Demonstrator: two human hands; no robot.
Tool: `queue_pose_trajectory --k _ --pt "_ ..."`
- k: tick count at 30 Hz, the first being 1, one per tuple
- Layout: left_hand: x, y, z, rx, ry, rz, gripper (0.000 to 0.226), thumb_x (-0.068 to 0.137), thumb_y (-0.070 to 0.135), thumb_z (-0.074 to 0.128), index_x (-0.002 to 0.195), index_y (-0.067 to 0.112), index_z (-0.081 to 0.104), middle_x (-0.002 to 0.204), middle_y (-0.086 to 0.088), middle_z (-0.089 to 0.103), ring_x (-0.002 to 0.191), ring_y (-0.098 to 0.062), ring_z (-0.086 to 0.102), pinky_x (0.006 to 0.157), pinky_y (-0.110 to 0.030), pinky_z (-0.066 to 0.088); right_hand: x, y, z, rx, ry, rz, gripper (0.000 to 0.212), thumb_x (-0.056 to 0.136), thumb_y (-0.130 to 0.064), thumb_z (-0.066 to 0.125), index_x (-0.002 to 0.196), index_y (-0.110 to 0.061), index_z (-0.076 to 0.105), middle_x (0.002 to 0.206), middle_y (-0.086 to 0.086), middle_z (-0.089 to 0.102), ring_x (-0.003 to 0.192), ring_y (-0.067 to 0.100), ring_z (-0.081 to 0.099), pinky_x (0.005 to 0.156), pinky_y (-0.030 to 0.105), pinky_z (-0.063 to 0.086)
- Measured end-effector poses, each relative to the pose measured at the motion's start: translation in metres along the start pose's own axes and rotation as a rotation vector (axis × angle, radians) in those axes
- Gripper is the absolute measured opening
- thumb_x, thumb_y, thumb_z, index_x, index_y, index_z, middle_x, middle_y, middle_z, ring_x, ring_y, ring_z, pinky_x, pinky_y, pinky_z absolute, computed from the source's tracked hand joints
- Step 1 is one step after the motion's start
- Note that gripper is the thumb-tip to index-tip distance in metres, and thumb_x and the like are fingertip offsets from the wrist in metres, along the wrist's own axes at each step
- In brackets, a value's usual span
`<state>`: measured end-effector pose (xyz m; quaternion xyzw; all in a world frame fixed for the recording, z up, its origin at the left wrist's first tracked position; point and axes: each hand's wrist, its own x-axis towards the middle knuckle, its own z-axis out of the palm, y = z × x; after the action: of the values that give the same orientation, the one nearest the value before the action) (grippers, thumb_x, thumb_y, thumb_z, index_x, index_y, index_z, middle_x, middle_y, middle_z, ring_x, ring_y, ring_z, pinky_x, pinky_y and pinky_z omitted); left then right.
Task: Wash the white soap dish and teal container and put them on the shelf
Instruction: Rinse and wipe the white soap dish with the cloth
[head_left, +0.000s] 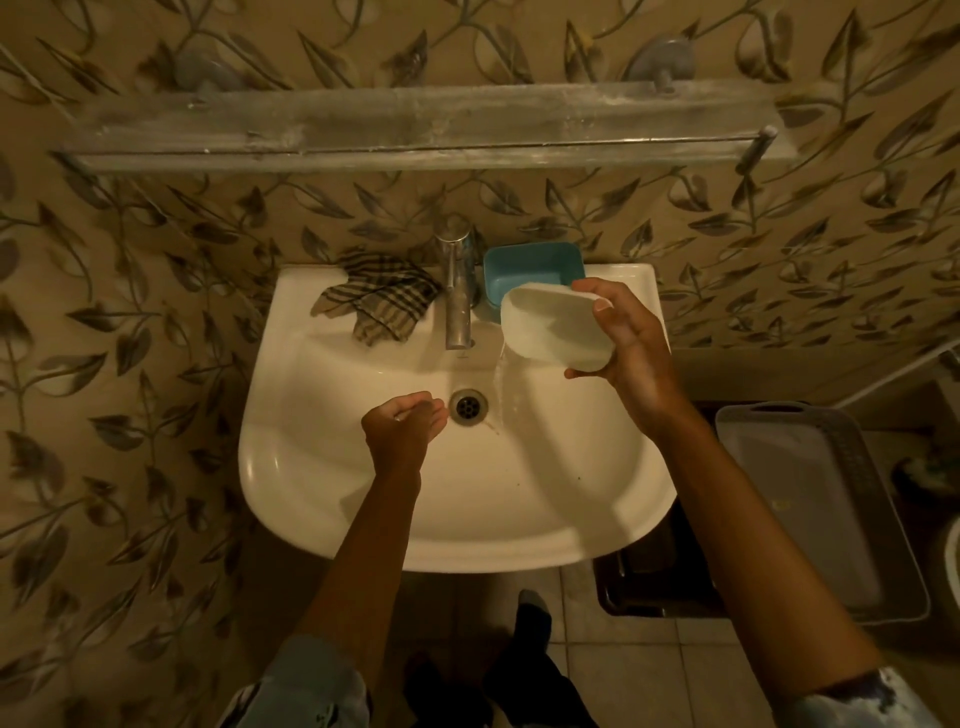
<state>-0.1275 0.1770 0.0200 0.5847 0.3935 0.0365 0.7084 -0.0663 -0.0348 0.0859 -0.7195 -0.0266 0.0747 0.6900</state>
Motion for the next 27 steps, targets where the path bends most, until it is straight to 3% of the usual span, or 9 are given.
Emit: queue_pose_trajectory --k 3,6,9,13,19,23,27 --pt "-0.002 -0.001 -0.003 0.0 0.003 0.002 0.028 0.083 -0.007 0.062 0.11 -0.013 0.059 0.098 -0.029 0.066 0.089 -0.039 0.068 0.08 -0.035 0.059 -0.002 -0.01 0.001 -0.068 0.001 -0.064 0.028 0.094 -0.032 0.043 0.118 -0.03 0.058 0.127 -0.001 0.051 0.113 0.025 0.053 0.063 0.031 0.059" --pt "-0.004 -0.001 -0.004 -0.01 0.006 -0.001 0.028 0.084 -0.007 0.061 0.111 -0.014 0.059 0.099 -0.029 0.066 0.089 -0.039 0.068 0.083 -0.039 0.056 -0.005 -0.02 0.002 -0.144 0.0 -0.138 0.025 0.099 -0.026 0.044 0.12 -0.029 0.056 0.119 -0.017 0.051 0.11 0.018 0.054 0.065 0.029 0.06" --pt "-0.005 -0.001 -0.006 -0.014 0.01 0.006 0.029 0.084 -0.006 0.062 0.111 -0.013 0.059 0.099 -0.029 0.066 0.088 -0.038 0.068 0.083 -0.039 0.056 -0.007 -0.031 0.003 -0.194 -0.006 -0.206 0.025 0.101 -0.019 0.044 0.118 -0.032 0.057 0.114 -0.029 0.052 0.103 -0.001 0.056 0.063 0.024 0.058" --pt "-0.005 0.0 -0.01 -0.013 0.012 0.017 0.029 0.083 -0.006 0.062 0.111 -0.013 0.059 0.097 -0.028 0.066 0.088 -0.037 0.069 0.077 -0.034 0.059 -0.008 -0.042 0.003 -0.23 -0.02 -0.297 0.026 0.101 -0.021 0.043 0.121 -0.029 0.057 0.116 -0.026 0.052 0.1 -0.007 0.056 0.061 0.02 0.054" --pt "-0.005 -0.003 -0.01 -0.013 0.021 0.008 0.029 0.083 -0.006 0.062 0.111 -0.014 0.059 0.099 -0.028 0.067 0.088 -0.038 0.069 0.082 -0.039 0.056 -0.009 -0.054 0.003 -0.309 -0.045 -0.39 0.026 0.102 -0.023 0.042 0.123 -0.033 0.054 0.113 -0.04 0.051 0.102 -0.009 0.055 0.062 0.014 0.052" --pt "-0.005 -0.006 -0.011 -0.02 0.03 -0.01 0.026 0.083 -0.006 0.061 0.108 -0.012 0.061 0.096 -0.027 0.068 0.083 -0.034 0.07 0.078 -0.036 0.057 -0.01 -0.058 0.001 -0.337 -0.058 -0.446 0.029 0.101 -0.024 0.042 0.126 -0.023 0.056 0.12 -0.024 0.052 0.105 0.001 0.057 0.063 0.016 0.052" --pt "-0.004 -0.009 -0.012 -0.016 0.034 -0.008 0.025 0.083 -0.006 0.061 0.108 -0.011 0.061 0.094 -0.026 0.069 0.083 -0.034 0.07 0.076 -0.035 0.057 -0.01 -0.064 0.002 -0.374 -0.073 -0.506 0.027 0.1 -0.022 0.042 0.123 -0.026 0.055 0.118 -0.029 0.051 0.107 0.0 0.055 0.069 0.017 0.052"
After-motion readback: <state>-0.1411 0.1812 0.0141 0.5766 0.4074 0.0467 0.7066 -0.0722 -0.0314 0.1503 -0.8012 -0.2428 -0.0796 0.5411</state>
